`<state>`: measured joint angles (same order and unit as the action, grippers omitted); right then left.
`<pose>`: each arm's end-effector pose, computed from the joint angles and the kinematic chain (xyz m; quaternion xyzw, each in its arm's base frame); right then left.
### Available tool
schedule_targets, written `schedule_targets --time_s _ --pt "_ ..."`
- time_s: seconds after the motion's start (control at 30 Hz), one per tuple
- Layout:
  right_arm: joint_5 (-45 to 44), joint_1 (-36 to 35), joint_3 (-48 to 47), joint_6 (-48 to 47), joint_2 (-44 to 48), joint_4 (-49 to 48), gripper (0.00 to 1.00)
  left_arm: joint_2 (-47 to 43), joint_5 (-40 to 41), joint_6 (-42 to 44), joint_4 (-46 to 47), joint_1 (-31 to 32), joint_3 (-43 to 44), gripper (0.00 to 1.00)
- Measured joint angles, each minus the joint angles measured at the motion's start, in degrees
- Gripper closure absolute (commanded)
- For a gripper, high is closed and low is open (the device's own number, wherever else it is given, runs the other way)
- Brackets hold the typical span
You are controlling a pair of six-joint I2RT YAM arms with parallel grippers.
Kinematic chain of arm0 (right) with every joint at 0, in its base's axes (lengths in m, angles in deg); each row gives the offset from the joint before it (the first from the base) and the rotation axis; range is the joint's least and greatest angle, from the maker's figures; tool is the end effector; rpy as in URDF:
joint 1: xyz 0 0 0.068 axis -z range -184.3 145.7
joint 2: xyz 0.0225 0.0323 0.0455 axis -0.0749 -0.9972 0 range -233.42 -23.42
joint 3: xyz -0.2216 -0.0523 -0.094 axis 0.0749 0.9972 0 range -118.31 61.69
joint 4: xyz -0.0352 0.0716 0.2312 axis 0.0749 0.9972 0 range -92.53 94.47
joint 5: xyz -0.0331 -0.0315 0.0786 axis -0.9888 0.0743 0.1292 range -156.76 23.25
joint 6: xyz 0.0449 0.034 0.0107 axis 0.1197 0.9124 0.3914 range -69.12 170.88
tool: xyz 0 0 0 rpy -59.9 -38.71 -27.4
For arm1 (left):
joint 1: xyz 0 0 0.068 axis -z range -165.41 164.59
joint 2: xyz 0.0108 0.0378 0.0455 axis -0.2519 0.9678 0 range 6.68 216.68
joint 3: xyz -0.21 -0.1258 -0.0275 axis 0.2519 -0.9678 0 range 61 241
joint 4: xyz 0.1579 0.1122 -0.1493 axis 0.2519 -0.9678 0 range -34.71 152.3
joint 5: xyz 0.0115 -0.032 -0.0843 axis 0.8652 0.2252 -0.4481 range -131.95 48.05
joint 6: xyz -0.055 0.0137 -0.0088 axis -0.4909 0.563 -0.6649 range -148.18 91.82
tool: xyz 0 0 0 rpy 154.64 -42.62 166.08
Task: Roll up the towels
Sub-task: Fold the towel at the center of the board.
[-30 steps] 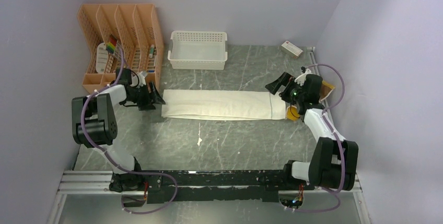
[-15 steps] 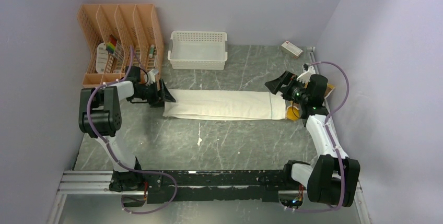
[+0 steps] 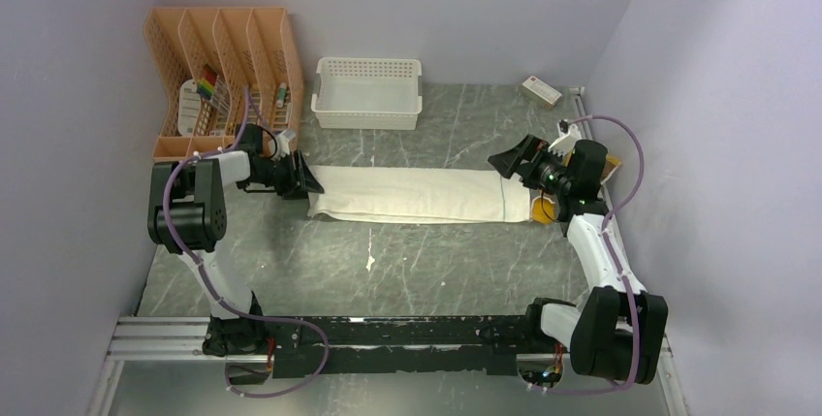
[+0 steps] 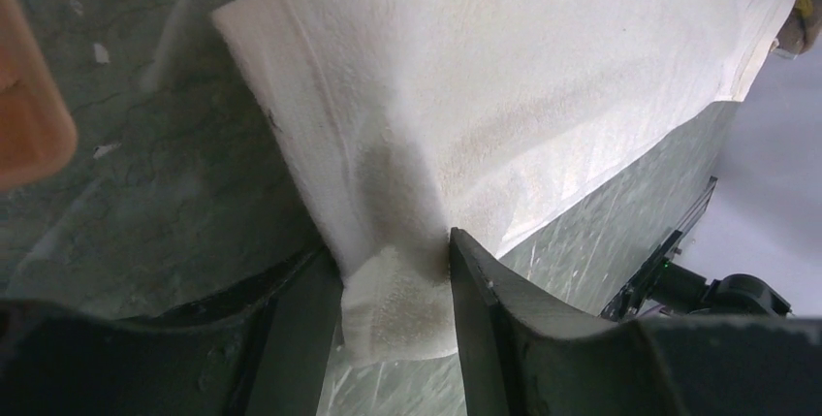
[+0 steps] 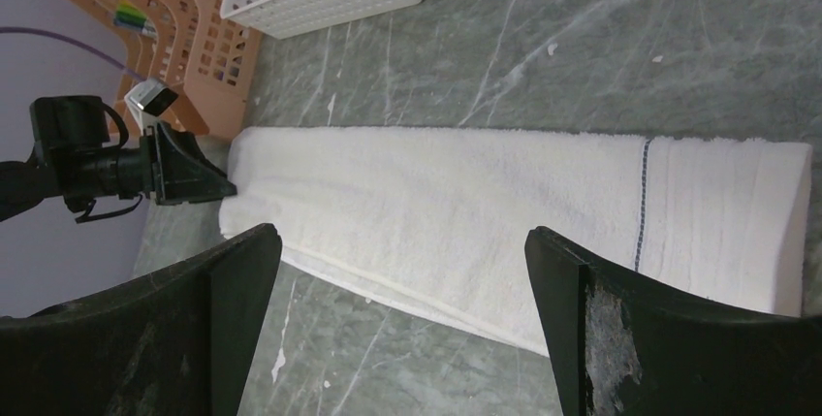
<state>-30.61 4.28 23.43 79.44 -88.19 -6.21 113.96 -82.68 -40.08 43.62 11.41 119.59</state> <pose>0.2483 -0.0133 0.2385 0.0895 0.8054 0.3457 0.4731 0.3263 -0.0084 0.1118 -0.0530 0.9203 -0.3543 0.1575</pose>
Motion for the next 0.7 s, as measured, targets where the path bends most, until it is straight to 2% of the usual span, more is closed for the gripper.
schedule_targets --time_s 0.1,0.23,0.33,0.47,0.7 --pt "0.5 0.0 0.6 0.0 -0.1 0.0 0.0 0.0 -0.5 -0.8 0.8 -1.0 -0.6 0.47" --pt "1.0 0.0 0.9 0.0 -0.3 -0.1 0.0 -0.1 -1.8 -1.8 0.7 -2.8 -1.5 0.29" --pt "1.3 0.0 0.9 0.0 -0.3 -0.2 0.0 -1.7 -2.0 -2.5 0.5 -4.3 -2.2 0.19" --pt "2.0 0.0 1.0 0.0 -0.3 -0.7 0.0 -3.3 -1.5 -2.8 0.4 -6.6 -3.2 0.16" --pt "2.5 0.0 1.9 0.4 -0.5 -2.4 0.0 -3.3 -1.9 -3.1 1.2 -6.9 -3.7 0.14"
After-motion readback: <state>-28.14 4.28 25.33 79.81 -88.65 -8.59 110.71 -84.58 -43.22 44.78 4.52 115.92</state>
